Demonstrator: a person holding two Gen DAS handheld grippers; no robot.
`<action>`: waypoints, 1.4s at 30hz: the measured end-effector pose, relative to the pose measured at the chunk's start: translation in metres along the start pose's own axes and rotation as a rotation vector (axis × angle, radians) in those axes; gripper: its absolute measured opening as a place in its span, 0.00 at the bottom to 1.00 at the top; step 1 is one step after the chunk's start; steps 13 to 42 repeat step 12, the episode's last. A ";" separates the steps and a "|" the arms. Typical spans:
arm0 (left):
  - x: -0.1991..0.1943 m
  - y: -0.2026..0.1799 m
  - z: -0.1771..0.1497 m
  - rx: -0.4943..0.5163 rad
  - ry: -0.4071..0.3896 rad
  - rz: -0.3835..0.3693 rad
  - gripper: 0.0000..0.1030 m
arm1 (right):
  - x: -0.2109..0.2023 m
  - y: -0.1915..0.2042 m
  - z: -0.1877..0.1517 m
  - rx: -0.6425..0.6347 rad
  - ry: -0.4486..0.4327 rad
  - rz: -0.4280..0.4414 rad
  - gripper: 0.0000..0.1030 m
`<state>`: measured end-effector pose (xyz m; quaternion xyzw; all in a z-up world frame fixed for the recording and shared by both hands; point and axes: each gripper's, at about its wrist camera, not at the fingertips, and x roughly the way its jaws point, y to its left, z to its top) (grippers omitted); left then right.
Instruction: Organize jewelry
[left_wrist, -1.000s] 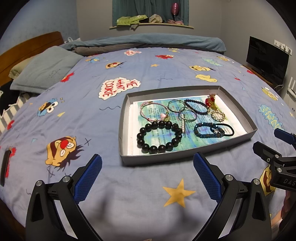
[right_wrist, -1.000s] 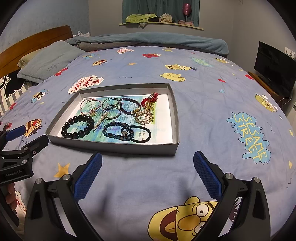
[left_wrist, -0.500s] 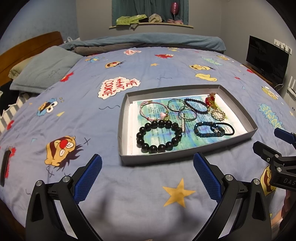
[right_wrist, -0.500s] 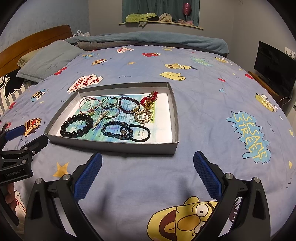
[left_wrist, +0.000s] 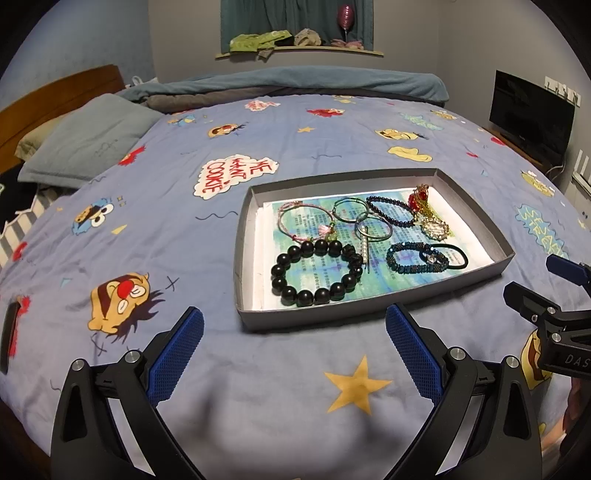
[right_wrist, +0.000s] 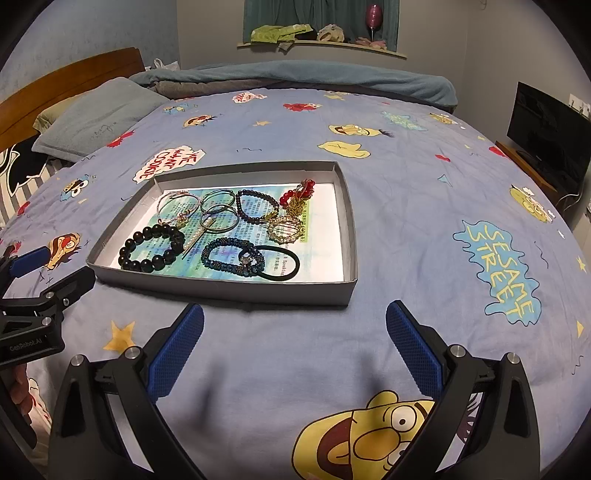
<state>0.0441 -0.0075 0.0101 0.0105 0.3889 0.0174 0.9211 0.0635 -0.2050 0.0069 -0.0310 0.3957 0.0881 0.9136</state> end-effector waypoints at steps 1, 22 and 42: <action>0.000 0.000 0.000 0.000 -0.003 -0.003 0.95 | 0.000 0.000 0.000 0.000 0.001 0.000 0.95; 0.009 0.013 0.002 -0.006 0.003 -0.018 0.95 | 0.004 -0.004 -0.001 -0.009 0.001 -0.002 0.95; 0.009 0.013 0.002 -0.006 0.003 -0.018 0.95 | 0.004 -0.004 -0.001 -0.009 0.001 -0.002 0.95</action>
